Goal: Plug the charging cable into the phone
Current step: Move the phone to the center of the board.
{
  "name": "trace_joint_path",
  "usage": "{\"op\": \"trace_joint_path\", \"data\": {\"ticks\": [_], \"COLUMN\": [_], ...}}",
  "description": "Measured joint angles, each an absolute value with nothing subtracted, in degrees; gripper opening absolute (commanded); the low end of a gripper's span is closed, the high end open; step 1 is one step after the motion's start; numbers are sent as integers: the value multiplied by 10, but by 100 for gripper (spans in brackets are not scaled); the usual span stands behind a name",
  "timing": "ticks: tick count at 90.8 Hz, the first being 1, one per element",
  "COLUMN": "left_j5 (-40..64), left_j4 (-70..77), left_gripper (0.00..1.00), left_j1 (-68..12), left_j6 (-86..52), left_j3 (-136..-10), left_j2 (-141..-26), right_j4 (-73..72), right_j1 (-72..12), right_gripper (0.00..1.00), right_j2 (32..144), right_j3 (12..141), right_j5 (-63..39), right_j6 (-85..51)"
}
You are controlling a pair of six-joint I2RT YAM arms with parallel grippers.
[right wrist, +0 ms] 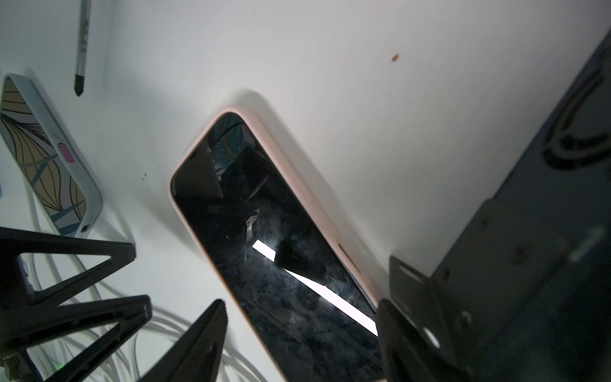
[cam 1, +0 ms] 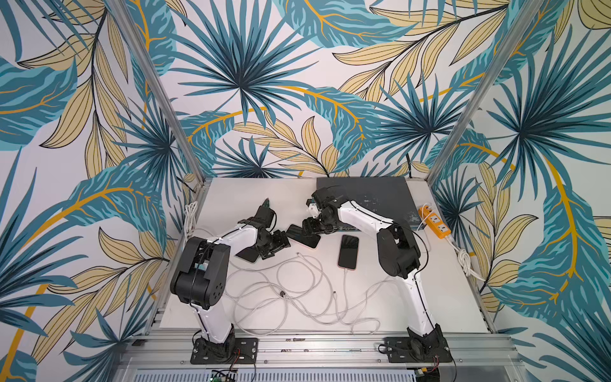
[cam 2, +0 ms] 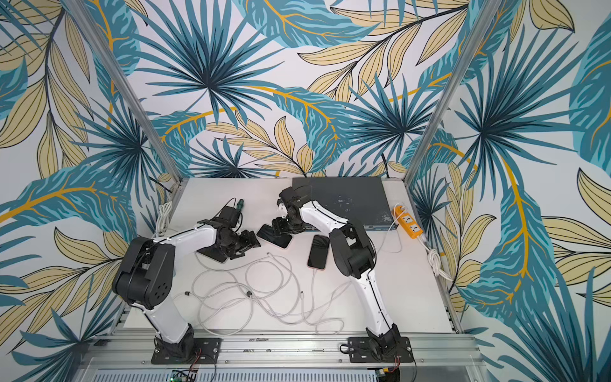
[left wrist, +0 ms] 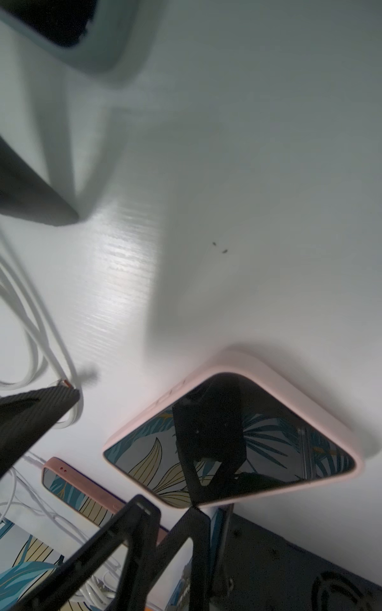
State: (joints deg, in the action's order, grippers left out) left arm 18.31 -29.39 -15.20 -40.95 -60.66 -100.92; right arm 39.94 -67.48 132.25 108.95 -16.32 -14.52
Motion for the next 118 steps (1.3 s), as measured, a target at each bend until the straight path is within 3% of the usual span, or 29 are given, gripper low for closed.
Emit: {"op": "trace_joint_path", "data": {"ticks": [118], "left_j5": [187], "left_j4": [-288], "left_gripper": [80], "left_j1": [-152], "left_j6": [-409], "left_j3": [-605], "left_j2": [-1009], "right_j4": [300], "right_j1": [-675], "right_gripper": [73], "right_j2": [1254], "right_j3": [979], "right_j5": [-123], "right_j6": [-94]}}
